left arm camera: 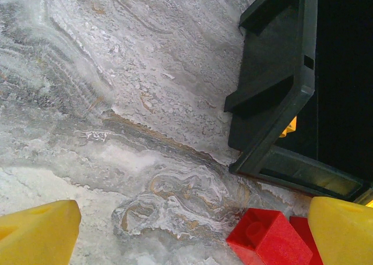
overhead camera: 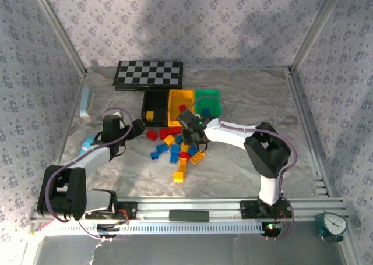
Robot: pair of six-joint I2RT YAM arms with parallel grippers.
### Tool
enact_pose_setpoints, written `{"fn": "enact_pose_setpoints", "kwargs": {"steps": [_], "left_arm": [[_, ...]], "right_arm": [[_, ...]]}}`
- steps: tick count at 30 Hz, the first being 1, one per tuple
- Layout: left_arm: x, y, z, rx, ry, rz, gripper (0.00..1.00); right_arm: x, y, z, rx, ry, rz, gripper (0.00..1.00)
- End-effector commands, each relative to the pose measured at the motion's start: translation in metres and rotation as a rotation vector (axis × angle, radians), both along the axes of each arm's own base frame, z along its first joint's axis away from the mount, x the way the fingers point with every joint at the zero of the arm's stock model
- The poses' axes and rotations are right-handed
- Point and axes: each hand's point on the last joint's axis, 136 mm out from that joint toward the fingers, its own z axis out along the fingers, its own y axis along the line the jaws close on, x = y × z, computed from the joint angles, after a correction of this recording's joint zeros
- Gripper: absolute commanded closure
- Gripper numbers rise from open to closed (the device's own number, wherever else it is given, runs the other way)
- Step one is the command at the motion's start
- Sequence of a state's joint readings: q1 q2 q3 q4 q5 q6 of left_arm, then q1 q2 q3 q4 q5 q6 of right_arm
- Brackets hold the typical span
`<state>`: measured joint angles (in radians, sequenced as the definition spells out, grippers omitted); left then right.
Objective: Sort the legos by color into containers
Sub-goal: Pick up the lego from the center of the table, then place the lego in the container.
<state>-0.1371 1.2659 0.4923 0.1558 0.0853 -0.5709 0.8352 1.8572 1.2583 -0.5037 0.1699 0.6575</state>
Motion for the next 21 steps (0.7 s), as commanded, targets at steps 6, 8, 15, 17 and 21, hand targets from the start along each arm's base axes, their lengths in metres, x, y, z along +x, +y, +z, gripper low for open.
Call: {"fn": "enact_pose_setpoints", "kwargs": {"steps": [6, 8, 15, 17, 21], "left_arm": [[0.006, 0.002, 0.001, -0.004, 0.009, 0.020, 0.00], [0.007, 0.002, -0.003, -0.004, 0.029, 0.020, 0.00], [0.009, 0.000, -0.006, -0.008, 0.053, 0.015, 0.00], [0.009, 0.000, -0.006, -0.007, 0.052, 0.015, 0.00], [0.009, 0.002, -0.006, -0.004, 0.054, 0.020, 0.00]], "right_arm": [[0.018, 0.040, 0.062, 0.019, -0.128, 0.103, 0.56], [0.025, 0.056, 0.067, 0.032, -0.142, 0.132, 0.56], [0.060, 0.113, 0.083, 0.069, -0.181, 0.218, 0.55], [0.074, 0.126, 0.087, 0.089, -0.191, 0.222, 0.55], [0.095, 0.149, 0.097, 0.111, -0.236, 0.236, 0.51]]}}
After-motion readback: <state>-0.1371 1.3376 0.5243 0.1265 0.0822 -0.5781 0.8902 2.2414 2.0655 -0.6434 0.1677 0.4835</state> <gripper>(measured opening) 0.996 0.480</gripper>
